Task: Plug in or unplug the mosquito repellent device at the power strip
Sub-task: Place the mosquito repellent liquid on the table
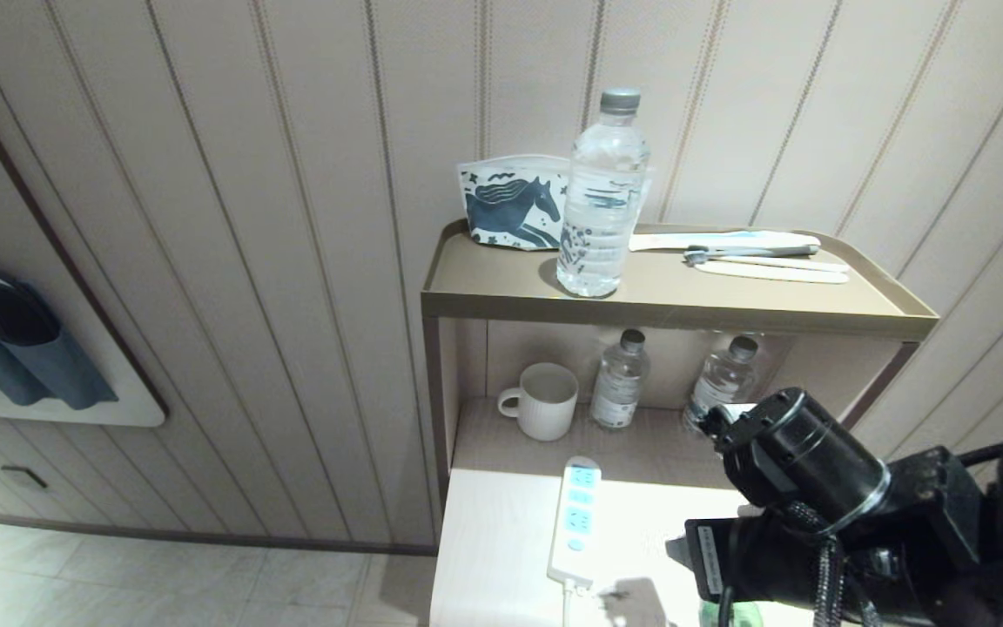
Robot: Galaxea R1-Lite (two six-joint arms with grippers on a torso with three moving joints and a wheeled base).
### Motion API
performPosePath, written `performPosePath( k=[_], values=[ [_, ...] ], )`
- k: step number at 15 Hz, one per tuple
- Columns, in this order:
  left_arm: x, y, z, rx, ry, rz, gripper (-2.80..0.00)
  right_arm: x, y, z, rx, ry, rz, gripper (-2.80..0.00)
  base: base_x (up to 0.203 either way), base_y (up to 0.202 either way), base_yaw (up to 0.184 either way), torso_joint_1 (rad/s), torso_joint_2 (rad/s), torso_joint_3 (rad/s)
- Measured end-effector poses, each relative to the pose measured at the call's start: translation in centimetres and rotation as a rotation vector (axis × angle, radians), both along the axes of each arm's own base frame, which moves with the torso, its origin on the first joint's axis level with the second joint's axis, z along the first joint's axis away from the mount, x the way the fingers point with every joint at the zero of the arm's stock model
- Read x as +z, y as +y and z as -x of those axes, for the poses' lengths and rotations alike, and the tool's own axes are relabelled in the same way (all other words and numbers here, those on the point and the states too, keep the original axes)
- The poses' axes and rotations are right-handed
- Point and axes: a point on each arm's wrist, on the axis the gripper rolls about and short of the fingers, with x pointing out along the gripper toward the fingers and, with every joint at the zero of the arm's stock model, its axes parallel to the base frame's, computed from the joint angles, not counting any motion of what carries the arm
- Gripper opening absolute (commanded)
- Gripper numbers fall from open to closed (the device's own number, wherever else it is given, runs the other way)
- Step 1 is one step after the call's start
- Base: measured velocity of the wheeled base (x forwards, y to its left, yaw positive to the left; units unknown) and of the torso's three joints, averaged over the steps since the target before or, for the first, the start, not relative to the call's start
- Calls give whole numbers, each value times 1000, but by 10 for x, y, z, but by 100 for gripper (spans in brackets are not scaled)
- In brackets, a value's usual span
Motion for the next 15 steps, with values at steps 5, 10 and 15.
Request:
performPosePath(
  k=[5,10,15],
  values=[
    [-13,-5,-3,-242,18,-50,-280,-17,-5,6,53,-324,87,-280,0,0,0,0,0,0],
    [-20,-7,-4,-323,36,-5,-280,-29,5,-5,47,-550,71,-280,0,0,0,0,0,0],
    [-20,-7,-4,-321,36,-4,-280,-39,11,-16,11,-564,107,-280,0,0,0,0,0,0]
  ],
)
